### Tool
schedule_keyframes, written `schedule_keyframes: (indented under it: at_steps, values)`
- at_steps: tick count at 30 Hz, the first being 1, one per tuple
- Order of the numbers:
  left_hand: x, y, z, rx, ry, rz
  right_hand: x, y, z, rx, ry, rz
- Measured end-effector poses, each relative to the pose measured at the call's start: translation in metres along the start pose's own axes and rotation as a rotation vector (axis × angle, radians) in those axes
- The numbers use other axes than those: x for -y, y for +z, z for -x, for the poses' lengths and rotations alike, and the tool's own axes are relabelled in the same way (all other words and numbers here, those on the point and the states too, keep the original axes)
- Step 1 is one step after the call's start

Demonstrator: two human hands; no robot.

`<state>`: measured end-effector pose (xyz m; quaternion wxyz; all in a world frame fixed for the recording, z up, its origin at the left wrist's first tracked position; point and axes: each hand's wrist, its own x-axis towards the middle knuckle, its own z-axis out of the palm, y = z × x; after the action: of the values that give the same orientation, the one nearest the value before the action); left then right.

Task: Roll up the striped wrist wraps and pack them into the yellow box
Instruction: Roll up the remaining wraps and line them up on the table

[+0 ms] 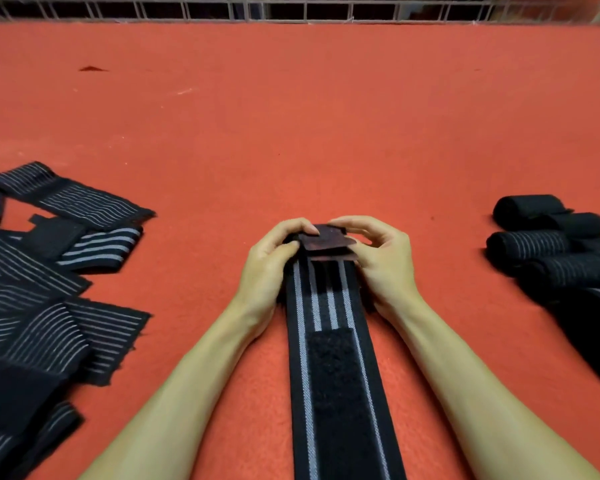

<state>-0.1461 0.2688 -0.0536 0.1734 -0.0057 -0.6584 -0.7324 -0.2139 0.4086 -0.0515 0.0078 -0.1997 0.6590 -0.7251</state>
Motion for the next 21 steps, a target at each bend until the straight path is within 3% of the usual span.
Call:
schedule_keyframes:
  at_steps: [4,9,13,16,21]
  values:
    - [-0.004,0.0,0.004,0.087,-0.083,0.16,0.0,0.004,0.003,0.02,-0.05,0.017]
    - [0.0,-0.001,0.004,0.018,0.001,-0.009,-0.003,0.0,0.002,-0.01,-0.052,-0.011]
    - [-0.001,0.002,0.009,0.051,-0.018,-0.046,-0.008,-0.002,-0.001,-0.075,0.135,-0.154]
    - [-0.001,0.003,0.008,0.023,0.042,-0.149,-0.007,0.0,0.001,0.003,0.158,-0.002]
    - [-0.003,0.002,0.007,-0.067,0.152,-0.224,0.004,0.005,0.011,0.118,0.097,0.001]
